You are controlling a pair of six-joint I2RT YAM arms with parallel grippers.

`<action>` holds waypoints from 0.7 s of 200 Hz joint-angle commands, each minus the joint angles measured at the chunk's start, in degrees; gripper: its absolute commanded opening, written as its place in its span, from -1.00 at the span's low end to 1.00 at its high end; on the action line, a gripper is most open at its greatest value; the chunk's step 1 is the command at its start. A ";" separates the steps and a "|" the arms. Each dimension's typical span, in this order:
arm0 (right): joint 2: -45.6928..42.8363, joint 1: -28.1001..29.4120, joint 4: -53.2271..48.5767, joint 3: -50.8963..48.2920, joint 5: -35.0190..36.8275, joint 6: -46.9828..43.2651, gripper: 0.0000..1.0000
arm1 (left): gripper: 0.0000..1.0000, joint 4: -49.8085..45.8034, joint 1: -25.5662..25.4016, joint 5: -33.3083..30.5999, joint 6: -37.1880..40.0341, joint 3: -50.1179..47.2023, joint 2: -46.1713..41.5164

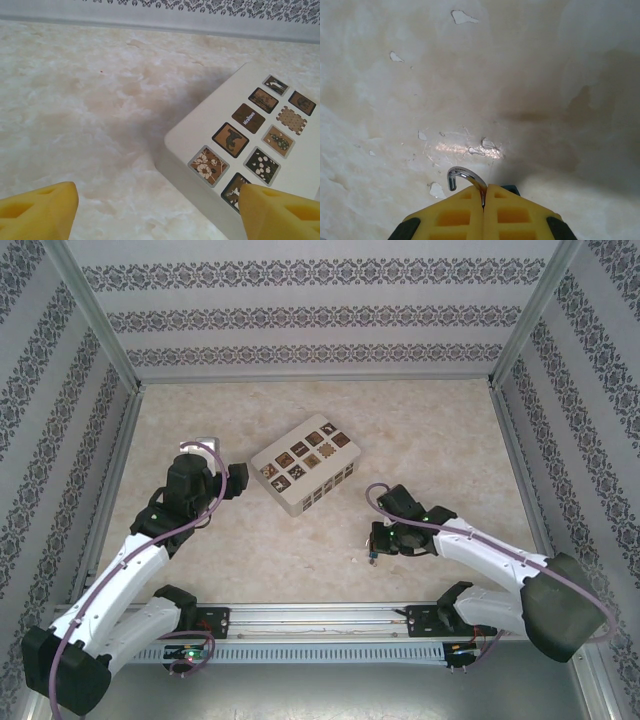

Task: Unlock the padlock with the key

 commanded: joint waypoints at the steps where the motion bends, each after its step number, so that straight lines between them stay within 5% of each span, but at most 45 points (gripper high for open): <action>1: 2.37 0.64 1.54 1.48 0.45 0.74 -1.00 | 0.67 -1.19 0.67 -1.77 3.28 0.43 -0.90; 140: 8.46 -3.51 3.46 0.93 -1.51 -0.39 -1.00 | 0.70 -1.28 0.66 -3.43 5.51 0.99 -1.01</action>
